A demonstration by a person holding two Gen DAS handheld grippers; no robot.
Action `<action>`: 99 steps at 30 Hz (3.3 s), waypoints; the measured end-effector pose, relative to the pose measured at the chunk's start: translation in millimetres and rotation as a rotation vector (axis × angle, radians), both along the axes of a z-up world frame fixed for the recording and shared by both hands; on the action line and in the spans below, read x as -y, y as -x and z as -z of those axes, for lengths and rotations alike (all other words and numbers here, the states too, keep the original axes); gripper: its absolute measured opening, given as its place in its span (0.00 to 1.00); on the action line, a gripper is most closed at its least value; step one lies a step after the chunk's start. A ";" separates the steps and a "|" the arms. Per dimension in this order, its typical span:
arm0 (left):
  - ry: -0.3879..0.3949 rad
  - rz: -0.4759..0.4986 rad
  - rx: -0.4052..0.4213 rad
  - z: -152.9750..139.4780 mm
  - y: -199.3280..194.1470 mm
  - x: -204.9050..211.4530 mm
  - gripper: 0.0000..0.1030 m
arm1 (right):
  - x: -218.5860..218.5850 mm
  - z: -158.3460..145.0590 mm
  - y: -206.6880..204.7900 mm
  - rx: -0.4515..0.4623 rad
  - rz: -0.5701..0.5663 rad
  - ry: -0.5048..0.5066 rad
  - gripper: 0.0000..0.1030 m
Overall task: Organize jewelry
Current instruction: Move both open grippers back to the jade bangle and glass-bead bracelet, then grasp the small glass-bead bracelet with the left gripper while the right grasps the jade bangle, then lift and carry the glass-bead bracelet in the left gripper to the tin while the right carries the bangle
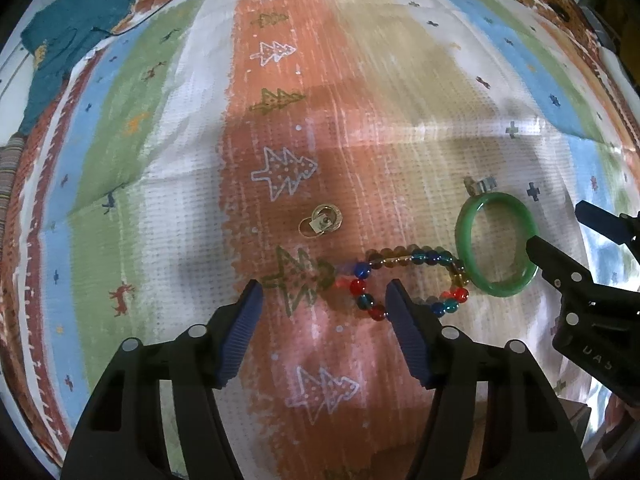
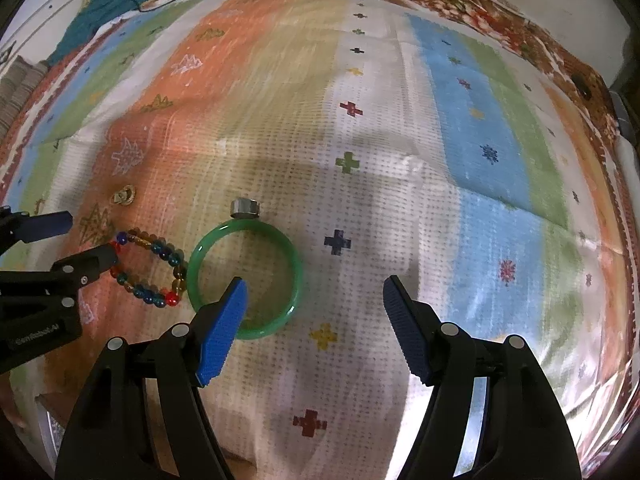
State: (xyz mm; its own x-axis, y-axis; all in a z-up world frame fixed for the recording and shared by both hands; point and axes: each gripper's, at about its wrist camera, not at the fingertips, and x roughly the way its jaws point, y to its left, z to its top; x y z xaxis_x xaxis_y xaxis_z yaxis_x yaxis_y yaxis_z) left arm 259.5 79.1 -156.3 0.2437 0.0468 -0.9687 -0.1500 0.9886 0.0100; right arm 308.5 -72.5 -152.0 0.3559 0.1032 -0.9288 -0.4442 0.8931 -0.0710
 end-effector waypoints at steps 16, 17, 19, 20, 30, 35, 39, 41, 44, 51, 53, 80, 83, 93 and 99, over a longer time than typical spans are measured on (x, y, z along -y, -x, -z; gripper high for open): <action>-0.044 0.048 -0.017 16.1 -8.8 8.3 0.35 | -11.8 18.7 -5.4 -0.023 -0.040 0.025 0.36; -0.046 0.050 -0.021 15.8 -8.3 7.8 0.27 | -11.1 18.4 -5.5 -0.023 -0.040 0.025 0.32; -0.053 0.046 -0.025 16.3 -5.9 4.3 0.16 | -9.0 18.2 -5.2 -0.022 -0.042 0.029 0.19; -0.056 0.042 -0.026 16.3 -4.4 2.3 0.11 | -7.8 18.0 -5.3 -0.024 -0.040 0.028 0.17; -0.040 0.031 -0.002 -0.7 4.9 3.8 0.09 | -4.6 11.2 3.0 -0.006 -0.053 0.014 0.08; -0.026 0.023 0.031 -15.8 8.9 3.9 0.09 | -0.3 -0.7 9.5 0.017 -0.050 -0.001 0.08; -0.011 0.019 0.064 -31.2 16.1 5.7 0.09 | 4.5 -9.0 16.7 0.029 -0.040 -0.009 0.08; -0.004 0.023 0.077 -39.1 19.7 8.8 0.09 | 7.0 -14.1 19.6 0.033 -0.037 -0.016 0.08; 0.000 0.037 0.096 -48.4 25.3 16.3 0.09 | 9.7 -23.3 24.8 0.048 -0.044 -0.028 0.08; 0.004 0.037 0.147 -68.3 34.2 18.7 0.09 | 25.4 -45.9 32.3 0.100 -0.006 -0.061 0.08; 0.012 0.029 0.156 -71.8 37.4 16.5 0.09 | 30.0 -50.1 33.6 0.106 0.005 -0.071 0.08; 0.080 0.034 0.285 -116.4 87.3 28.3 0.09 | 48.3 -92.6 90.4 0.191 -0.021 -0.144 0.08; 0.087 0.044 0.306 -123.0 95.0 32.4 0.09 | 49.6 -93.7 95.5 0.193 -0.025 -0.146 0.08; 0.102 0.069 0.357 -138.0 120.3 44.0 0.09 | 48.9 -98.8 117.6 0.209 -0.057 -0.158 0.08; 0.122 0.086 0.388 -145.7 140.1 51.3 0.09 | 48.2 -101.6 131.3 0.220 -0.077 -0.165 0.08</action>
State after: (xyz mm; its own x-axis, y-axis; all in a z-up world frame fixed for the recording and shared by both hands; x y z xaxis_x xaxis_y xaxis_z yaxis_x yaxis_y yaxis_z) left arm 119.4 27.8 -10.6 0.5901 -0.0989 -0.8013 -0.0363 0.9882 -0.1488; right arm 177.2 -120.7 -50.3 0.5320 0.2809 -0.7988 -0.5014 0.8647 -0.0298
